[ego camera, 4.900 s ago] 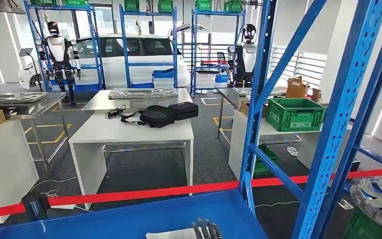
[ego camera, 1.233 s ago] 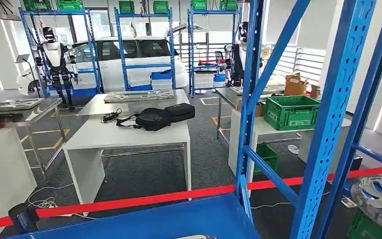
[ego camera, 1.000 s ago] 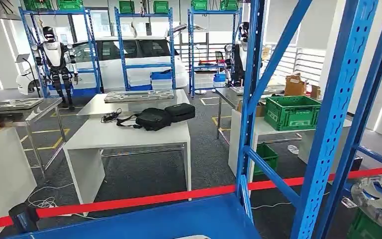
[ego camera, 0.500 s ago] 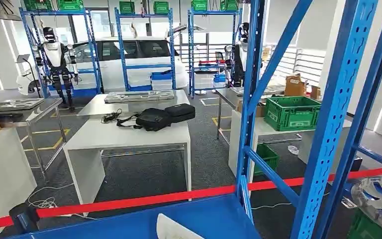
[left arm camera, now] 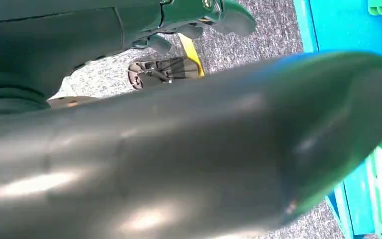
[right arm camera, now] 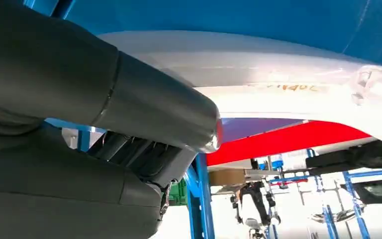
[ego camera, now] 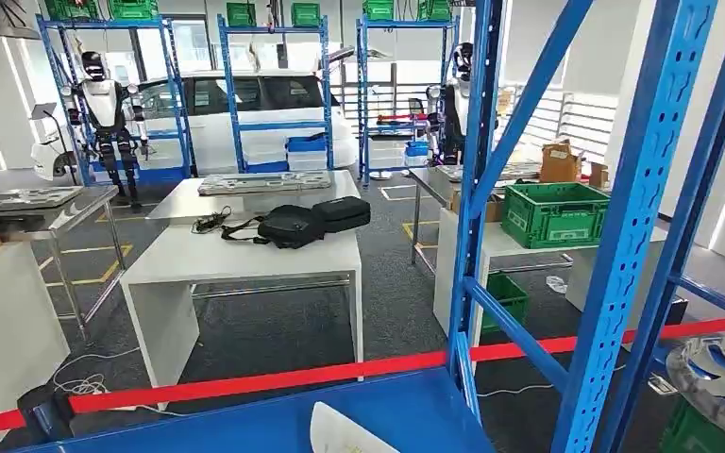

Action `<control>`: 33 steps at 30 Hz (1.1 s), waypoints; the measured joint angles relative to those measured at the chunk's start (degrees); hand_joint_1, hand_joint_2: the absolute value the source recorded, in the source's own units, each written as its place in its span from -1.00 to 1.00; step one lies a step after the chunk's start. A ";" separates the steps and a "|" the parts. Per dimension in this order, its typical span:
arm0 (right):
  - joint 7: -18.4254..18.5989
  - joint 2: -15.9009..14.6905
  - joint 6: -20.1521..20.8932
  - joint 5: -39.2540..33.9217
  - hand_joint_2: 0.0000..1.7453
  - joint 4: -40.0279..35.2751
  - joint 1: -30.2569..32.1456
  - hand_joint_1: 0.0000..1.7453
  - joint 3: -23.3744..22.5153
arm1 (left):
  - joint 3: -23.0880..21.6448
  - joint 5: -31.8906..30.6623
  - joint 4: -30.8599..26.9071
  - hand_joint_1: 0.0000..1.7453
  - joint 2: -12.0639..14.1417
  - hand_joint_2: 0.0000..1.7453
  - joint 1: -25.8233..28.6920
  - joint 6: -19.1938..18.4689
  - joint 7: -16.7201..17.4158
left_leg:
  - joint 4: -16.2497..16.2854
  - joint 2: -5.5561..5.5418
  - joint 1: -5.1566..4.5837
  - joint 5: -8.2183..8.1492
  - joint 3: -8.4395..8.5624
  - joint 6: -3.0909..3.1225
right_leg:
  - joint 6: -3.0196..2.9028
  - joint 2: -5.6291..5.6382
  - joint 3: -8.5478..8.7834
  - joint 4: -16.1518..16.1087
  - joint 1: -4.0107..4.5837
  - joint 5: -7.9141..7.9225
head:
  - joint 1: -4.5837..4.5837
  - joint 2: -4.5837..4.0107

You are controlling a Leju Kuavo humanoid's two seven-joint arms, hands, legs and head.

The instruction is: Take the parts from the cabinet and place them on the table.

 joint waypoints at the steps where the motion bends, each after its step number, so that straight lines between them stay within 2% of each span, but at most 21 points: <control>1: 0.00 0.00 0.00 0.00 -1.00 0.00 0.00 1.00 0.00 | 0.00 0.00 0.00 -1.00 0.00 -1.00 0.00 0.00 0.00 | 0.00 0.00 0.00 0.00 0.00 0.00 | 0.00 0.00 0.00 0.00 0.00 0.00 | 0.00 0.00; 15: -0.02 0.00 -0.04 -0.02 -1.00 0.00 0.00 1.00 0.00 | 0.00 0.00 0.00 -1.00 0.00 -1.00 -0.03 -0.09 0.02 | 0.00 0.00 0.00 0.00 0.00 0.00 | 0.00 0.00 0.00 0.00 0.00 0.00 | 0.00 0.00; 28: -0.87 -0.02 -2.71 -1.38 -1.00 0.00 -0.64 1.00 -0.31 | 0.00 0.00 0.00 -1.00 0.00 -1.00 -0.04 -0.11 -0.26 | 0.00 0.00 0.00 0.00 0.00 0.00 | 0.00 -0.01 0.02 0.00 0.00 0.00 | 0.00 0.00; 32: -0.63 -0.35 -3.15 -1.95 -1.00 0.00 -2.54 1.00 -0.59 | 0.00 0.00 0.00 -1.00 0.00 -1.00 -0.06 -0.11 -0.33 | 0.00 0.00 0.00 0.00 0.02 0.00 | 0.00 0.00 0.02 0.00 0.00 0.01 | 0.00 0.00; 33: -0.63 -0.52 -3.15 -1.97 -1.00 0.00 -3.08 1.00 -0.68 | 0.00 -0.06 0.00 -1.00 0.00 1.00 -0.09 -0.09 -0.39 | 0.01 0.00 0.00 0.00 0.03 0.00 | 0.01 0.00 0.03 0.00 0.00 0.01 | 0.00 0.00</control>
